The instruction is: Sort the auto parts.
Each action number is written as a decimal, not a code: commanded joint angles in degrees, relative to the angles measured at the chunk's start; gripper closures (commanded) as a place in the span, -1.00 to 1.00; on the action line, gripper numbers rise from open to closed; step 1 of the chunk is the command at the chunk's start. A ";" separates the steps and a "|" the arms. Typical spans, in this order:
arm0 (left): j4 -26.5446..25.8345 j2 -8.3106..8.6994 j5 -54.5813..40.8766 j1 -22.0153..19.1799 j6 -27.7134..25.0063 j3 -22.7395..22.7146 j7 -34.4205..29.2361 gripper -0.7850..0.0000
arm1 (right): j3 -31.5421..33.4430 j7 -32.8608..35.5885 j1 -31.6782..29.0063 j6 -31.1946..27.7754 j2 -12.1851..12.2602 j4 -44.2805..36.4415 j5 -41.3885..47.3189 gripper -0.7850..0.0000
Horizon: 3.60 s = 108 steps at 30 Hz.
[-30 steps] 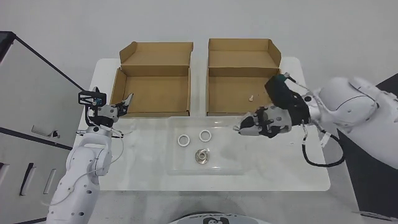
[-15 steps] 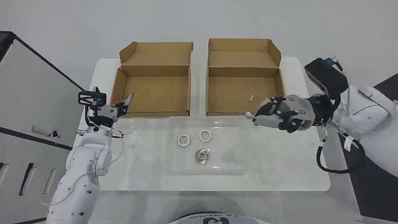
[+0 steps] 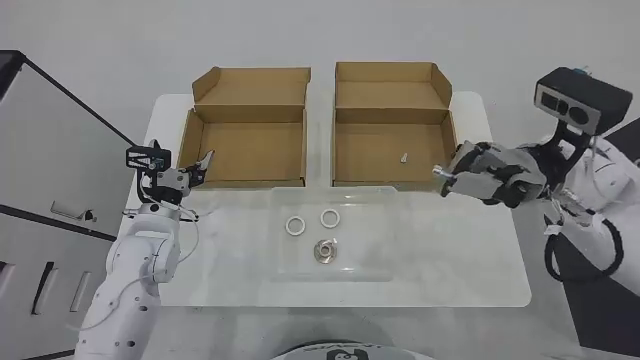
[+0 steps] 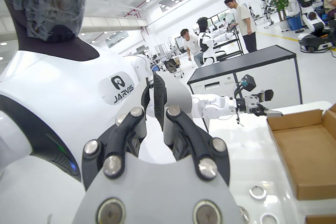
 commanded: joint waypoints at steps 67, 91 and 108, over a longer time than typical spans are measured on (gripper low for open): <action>0.00 0.00 0.00 0.00 0.00 0.00 0.00 -1.00 | -1.86 0.17 4.24 1.42 -12.73 -5.99 8.61 1.00; 0.00 0.00 0.00 0.00 0.00 0.00 0.00 -1.00 | -3.79 10.22 4.66 8.09 -16.69 -2.23 12.75 1.00; 0.00 0.00 0.00 0.00 0.00 0.00 0.00 -1.00 | 0.91 12.36 1.70 9.71 -18.03 -4.47 15.36 1.00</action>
